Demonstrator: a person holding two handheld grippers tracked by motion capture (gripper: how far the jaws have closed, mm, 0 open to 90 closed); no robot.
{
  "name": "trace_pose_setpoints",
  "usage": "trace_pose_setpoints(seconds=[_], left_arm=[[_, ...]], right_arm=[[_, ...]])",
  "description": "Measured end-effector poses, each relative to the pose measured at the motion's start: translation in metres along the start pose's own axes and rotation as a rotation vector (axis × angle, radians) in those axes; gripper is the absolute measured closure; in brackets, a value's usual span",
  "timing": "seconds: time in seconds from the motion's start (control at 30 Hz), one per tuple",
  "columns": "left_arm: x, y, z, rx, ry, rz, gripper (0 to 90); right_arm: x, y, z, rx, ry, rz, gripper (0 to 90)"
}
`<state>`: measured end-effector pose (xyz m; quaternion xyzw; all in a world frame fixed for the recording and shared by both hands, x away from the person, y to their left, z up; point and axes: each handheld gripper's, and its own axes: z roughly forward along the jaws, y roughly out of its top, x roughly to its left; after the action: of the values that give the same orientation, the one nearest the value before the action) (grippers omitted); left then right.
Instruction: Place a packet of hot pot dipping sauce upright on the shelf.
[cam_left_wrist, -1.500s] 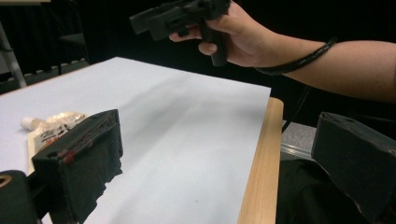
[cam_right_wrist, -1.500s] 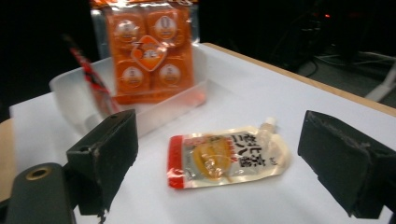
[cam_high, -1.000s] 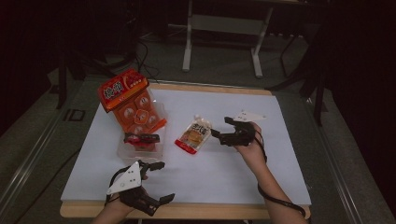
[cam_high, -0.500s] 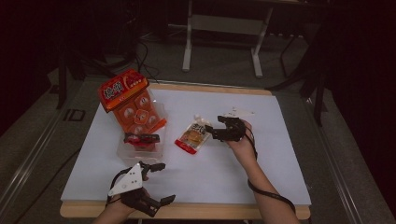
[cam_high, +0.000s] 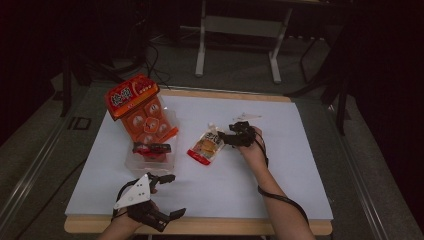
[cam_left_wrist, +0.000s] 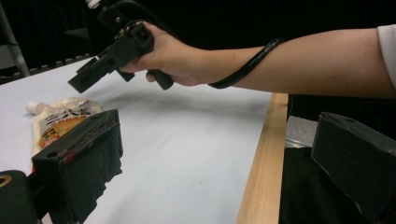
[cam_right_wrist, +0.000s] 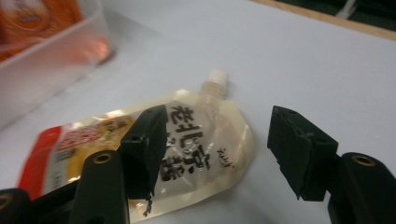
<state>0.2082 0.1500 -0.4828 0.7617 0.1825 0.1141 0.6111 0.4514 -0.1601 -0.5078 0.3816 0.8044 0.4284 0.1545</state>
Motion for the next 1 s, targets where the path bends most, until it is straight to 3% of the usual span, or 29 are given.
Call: trace_pose_setpoints(seconds=[0.2,0.4,0.73,0.77,0.93,1.0], left_arm=[[0.002,-0.001,-0.001,0.0,0.002,-0.005,2.4],[0.002,-0.001,-0.001,0.0,-0.002,-0.009,2.4],[0.003,-0.002,-0.001,-0.004,-0.007,-0.023,2.4],[0.002,-0.001,-0.001,0.0,-0.006,-0.017,2.4],[0.001,-0.002,0.001,0.009,-0.009,-0.01,2.4],[0.001,-0.002,0.002,0.013,-0.008,-0.009,2.4]], right_arm=[[-0.004,-0.002,0.016,0.047,-0.022,0.028,37.5],[-0.003,-0.007,0.03,0.094,-0.053,0.016,37.4],[0.001,-0.011,0.035,0.124,-0.06,0.028,42.0],[0.004,-0.01,0.034,0.132,-0.061,0.011,54.0],[0.011,-0.007,0.036,0.158,-0.051,-0.013,83.6],[0.013,-0.005,0.037,0.17,-0.059,-0.001,86.7]])
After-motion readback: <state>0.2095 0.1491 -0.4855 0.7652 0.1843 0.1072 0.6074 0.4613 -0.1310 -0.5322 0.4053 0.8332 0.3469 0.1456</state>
